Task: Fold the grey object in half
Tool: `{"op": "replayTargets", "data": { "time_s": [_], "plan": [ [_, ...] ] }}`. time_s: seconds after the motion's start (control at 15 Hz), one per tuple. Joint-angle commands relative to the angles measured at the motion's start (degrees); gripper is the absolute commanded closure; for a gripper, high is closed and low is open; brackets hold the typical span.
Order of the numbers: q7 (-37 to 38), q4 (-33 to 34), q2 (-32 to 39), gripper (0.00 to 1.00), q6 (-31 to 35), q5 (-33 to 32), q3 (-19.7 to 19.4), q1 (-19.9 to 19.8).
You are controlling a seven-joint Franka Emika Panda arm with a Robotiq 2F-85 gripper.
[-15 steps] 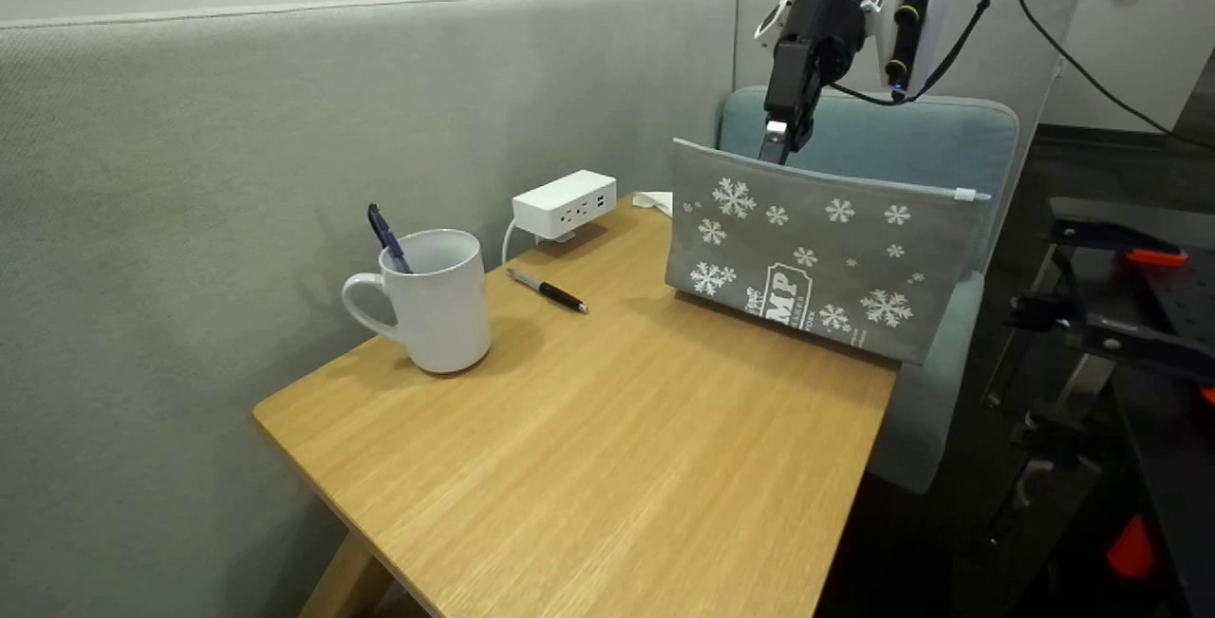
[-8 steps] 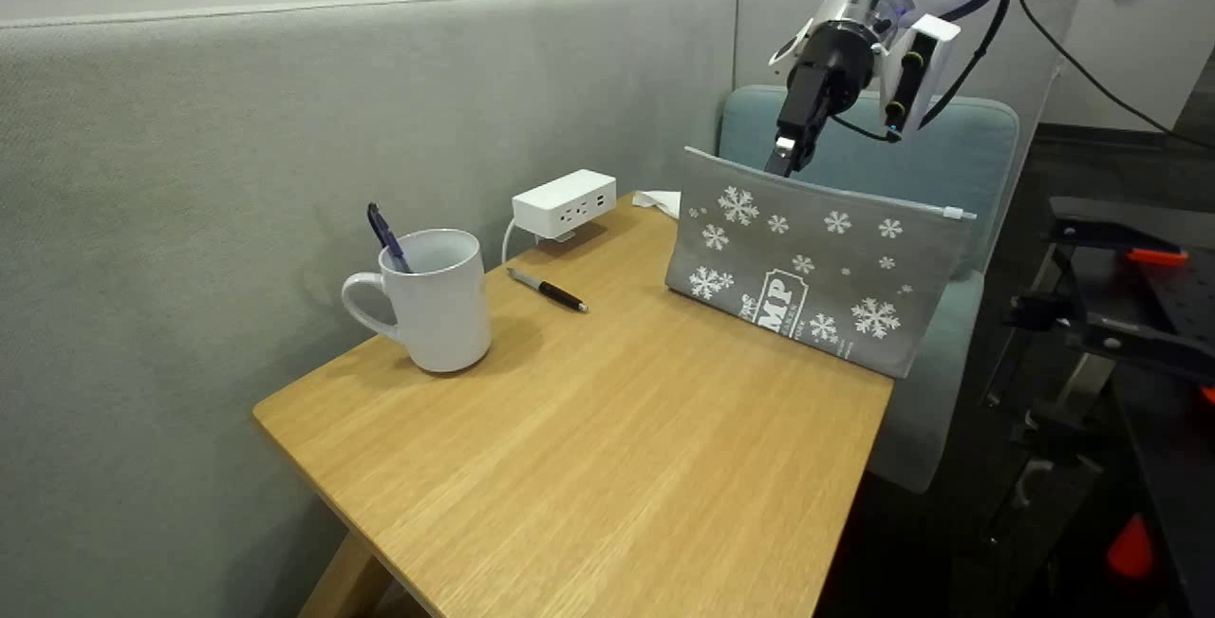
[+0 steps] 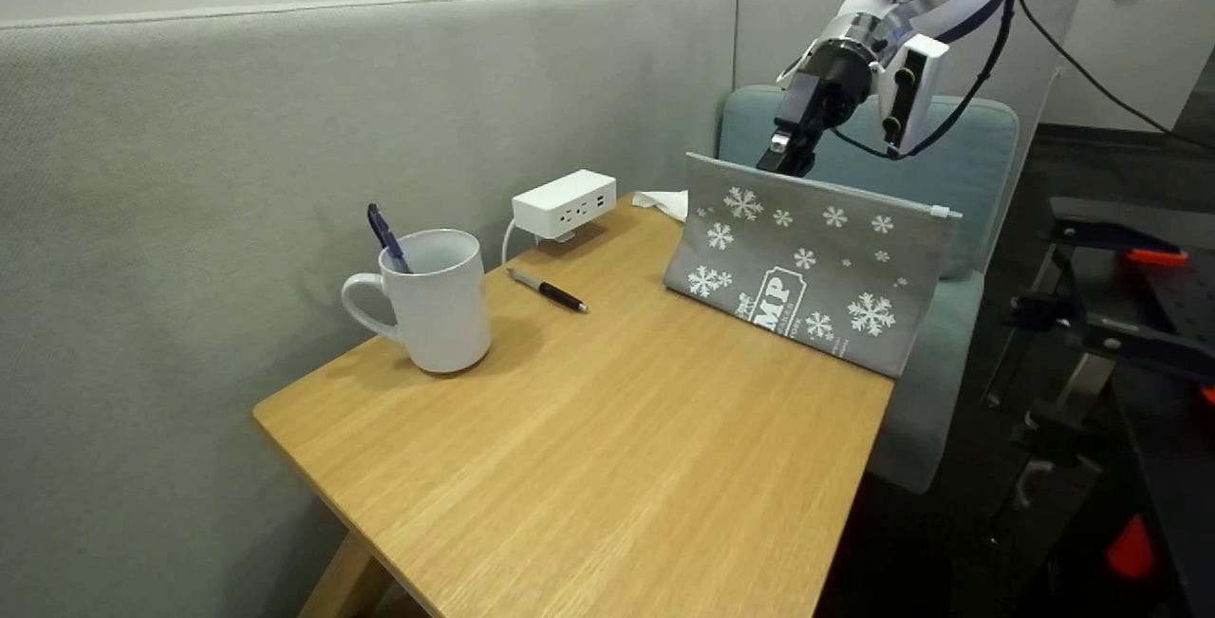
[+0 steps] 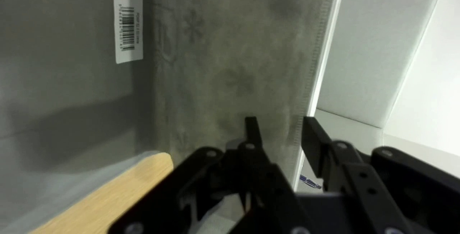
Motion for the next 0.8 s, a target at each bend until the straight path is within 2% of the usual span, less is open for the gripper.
{"op": "replayTargets", "data": {
  "time_s": [0.0, 0.27, 0.73],
  "plan": [
    [3.1, -0.6, -4.5, 0.31, -1.3, 2.3, 0.8, 1.0],
    [8.8, -1.8, -9.1, 0.02, -0.4, 2.2, 1.2, 3.0],
    [21.0, -6.2, -22.6, 0.0, 1.3, 3.5, 1.8, 7.5]
  ]
}}
